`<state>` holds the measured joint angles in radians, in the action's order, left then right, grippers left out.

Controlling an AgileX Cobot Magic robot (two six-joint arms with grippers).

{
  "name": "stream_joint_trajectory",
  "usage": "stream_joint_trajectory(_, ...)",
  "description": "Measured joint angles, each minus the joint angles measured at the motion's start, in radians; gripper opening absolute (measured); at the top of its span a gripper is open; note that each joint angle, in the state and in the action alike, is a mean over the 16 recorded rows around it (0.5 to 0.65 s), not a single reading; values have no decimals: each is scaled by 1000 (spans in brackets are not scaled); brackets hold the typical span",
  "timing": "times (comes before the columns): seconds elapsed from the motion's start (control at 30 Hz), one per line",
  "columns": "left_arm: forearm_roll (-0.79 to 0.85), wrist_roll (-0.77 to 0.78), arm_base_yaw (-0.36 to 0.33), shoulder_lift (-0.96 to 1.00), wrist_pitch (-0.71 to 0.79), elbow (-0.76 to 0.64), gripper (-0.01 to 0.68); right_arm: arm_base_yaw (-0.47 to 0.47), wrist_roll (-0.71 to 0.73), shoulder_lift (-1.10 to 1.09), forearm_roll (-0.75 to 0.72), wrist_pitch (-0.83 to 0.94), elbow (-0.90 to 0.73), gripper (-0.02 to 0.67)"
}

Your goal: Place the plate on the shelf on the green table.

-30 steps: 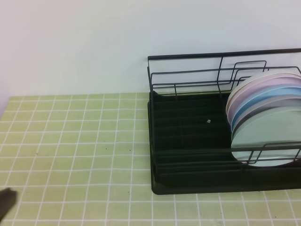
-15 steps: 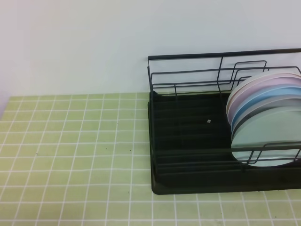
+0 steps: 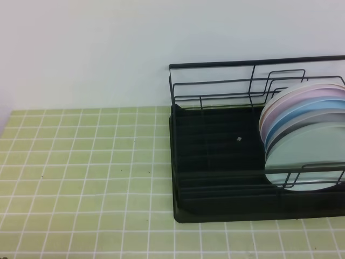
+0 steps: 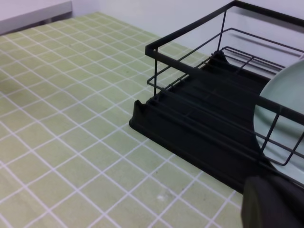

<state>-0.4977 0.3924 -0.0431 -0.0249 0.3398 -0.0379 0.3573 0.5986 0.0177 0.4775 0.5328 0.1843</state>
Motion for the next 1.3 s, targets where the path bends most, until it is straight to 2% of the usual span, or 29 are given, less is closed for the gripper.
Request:
stream_joint_trajectory(0.23, 0, -4, 0, 0, -2, 0, 0, 0, 0, 0, -7, 0, 0, -2)
stream_joint_trajectory(0.47, 0, -7, 0, 0, -3, 0, 0, -24, -15, -8, -104, -43, -23, -2)
stream_joint_trajectory(0.77, 0, -7, 0, -1, -3, 0, 0, -192, -118, -22, -232, -196, -133, -2)
stream_joint_trajectory(1.0, 0, -6, 0, -2, -3, 0, 0, -341, -196, -24, -243, -232, -200, -2)
stream_joint_trajectory(1.3, 0, -5, 0, -2, -3, 0, 0, -397, -222, -24, -232, -184, -205, -2)
